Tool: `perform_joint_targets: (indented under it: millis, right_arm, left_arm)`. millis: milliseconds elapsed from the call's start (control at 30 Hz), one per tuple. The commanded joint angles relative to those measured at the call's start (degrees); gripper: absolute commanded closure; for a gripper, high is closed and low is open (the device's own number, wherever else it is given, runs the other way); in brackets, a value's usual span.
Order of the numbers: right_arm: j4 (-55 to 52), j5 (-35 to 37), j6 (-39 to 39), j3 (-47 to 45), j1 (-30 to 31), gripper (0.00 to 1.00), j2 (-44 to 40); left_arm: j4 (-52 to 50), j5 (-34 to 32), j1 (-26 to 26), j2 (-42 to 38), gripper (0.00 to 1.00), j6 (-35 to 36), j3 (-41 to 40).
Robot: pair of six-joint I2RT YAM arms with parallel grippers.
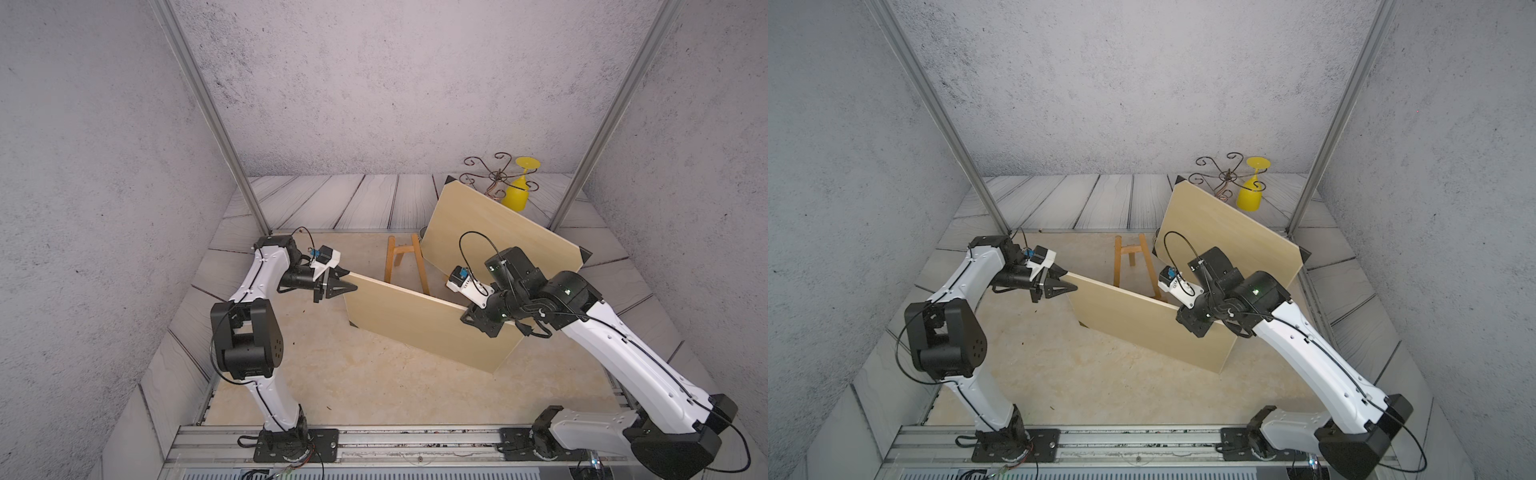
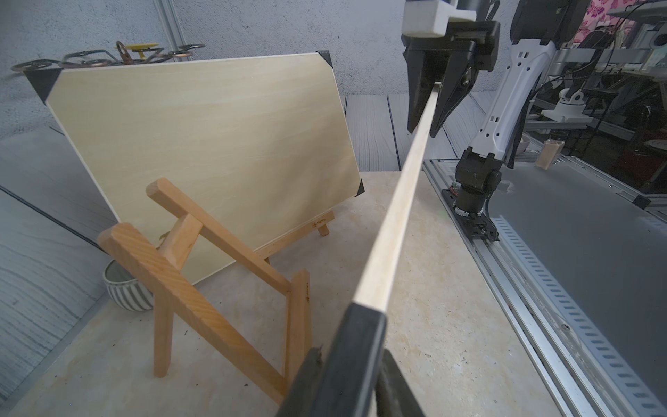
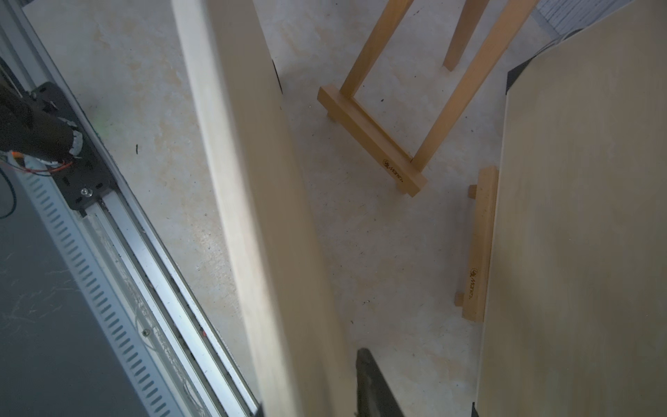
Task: Assemble the easel
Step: Pick up the drawing board from the center of the board.
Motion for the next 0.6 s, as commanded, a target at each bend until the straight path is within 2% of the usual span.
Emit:
perform_joint_targets:
  millis: [0,67,167,267,333,400,467,533,567]
  right_arm:
    - [1.43,2.65,3.56,0.68,-1.37,0.68,-0.54]
    - [0.98,2.16,3.98,0.79,-2.31,0.66,-0.54]
    - [2.12,-1.55,3.92,0.03,-2.75,0.63,-0.52]
    - [3.04,-2.79,3.27,1.34,-2.75,0.63,1.75]
    - [3.34,-5.59,1.90,2.67,-2.75,0.63,3.31]
    - [3.94,-6.54,1.32,3.98,-2.75,0.68,4.35]
    - [4.73,-7.37,0.29,4.68,-2.79,0.69,4.86]
    - [5.07,-8.83,-0.81,4.97,-2.75,0.74,5.37]
    - [4.73,-9.21,-1.30,5.29,-2.75,0.77,5.81]
  left_arm:
    - [-8.82,4.62,1.06,-2.70,1.00,-1.23,1.12]
    - [-8.31,4.89,1.04,-3.34,1.00,-2.11,1.08]
    - [-4.19,4.49,0.99,-3.98,1.00,-7.19,0.60]
    - [-2.73,4.57,0.82,-4.82,1.00,-9.24,-0.28]
    - [1.27,4.10,0.61,-5.73,1.00,-14.58,-0.92]
    - [10.12,1.70,-0.08,-7.67,1.00,-25.37,-2.63]
    - [29.22,-2.73,-1.51,-12.16,1.00,-43.95,-8.18]
    - [50.41,-8.61,-2.79,-18.35,1.00,-62.21,-16.61]
    - [57.49,-9.40,-2.83,-21.22,1.00,-66.34,-20.34]
